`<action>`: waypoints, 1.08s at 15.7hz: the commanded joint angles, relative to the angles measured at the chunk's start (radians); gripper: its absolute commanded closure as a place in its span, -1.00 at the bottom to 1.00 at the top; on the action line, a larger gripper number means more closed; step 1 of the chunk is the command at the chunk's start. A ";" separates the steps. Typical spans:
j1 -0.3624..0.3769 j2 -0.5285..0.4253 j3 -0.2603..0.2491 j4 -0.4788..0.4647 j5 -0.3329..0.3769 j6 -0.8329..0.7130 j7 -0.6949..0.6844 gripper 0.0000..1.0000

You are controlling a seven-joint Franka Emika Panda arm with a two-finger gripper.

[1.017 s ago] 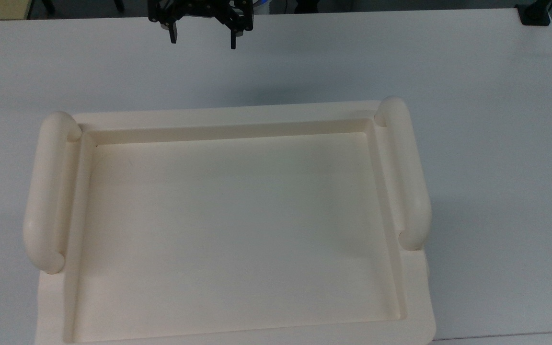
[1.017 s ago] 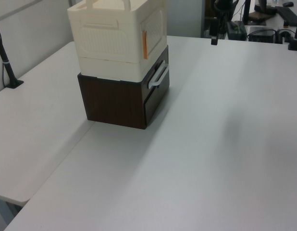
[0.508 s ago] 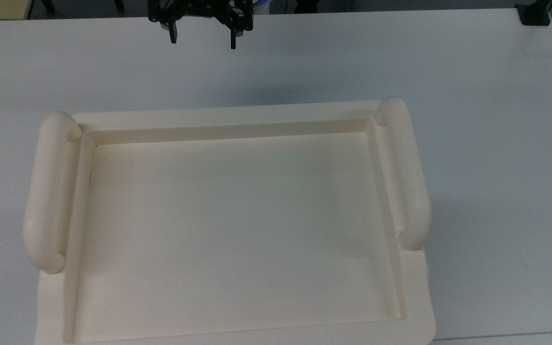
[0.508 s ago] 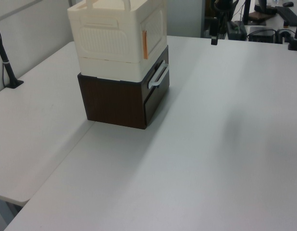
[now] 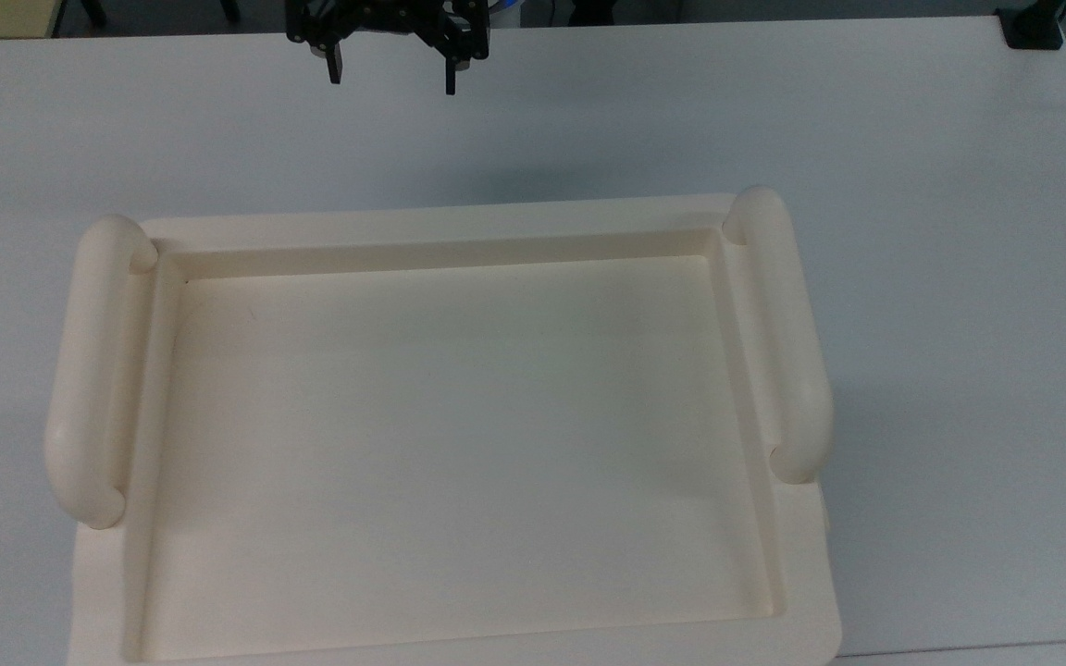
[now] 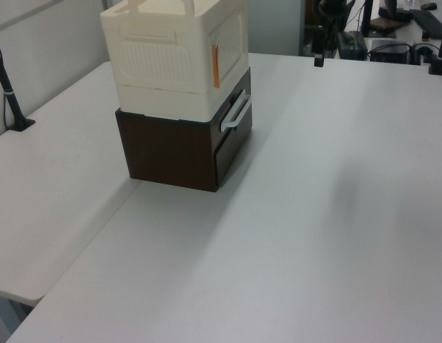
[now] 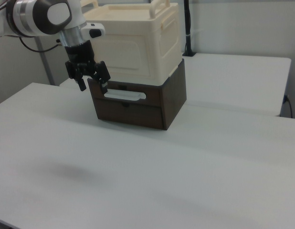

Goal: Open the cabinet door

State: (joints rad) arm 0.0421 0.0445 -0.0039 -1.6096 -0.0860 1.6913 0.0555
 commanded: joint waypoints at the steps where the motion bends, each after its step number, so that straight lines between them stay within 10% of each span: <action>1: 0.010 -0.009 -0.007 -0.007 0.015 -0.002 0.014 -1.00; 11: 0.016 0.006 -0.005 0.000 0.020 0.083 -0.002 -1.00; 17: 0.064 0.142 0.005 0.190 0.049 0.099 0.046 -1.00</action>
State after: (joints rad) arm 0.0535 0.0871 0.0068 -1.5452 -0.0749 1.7852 0.0555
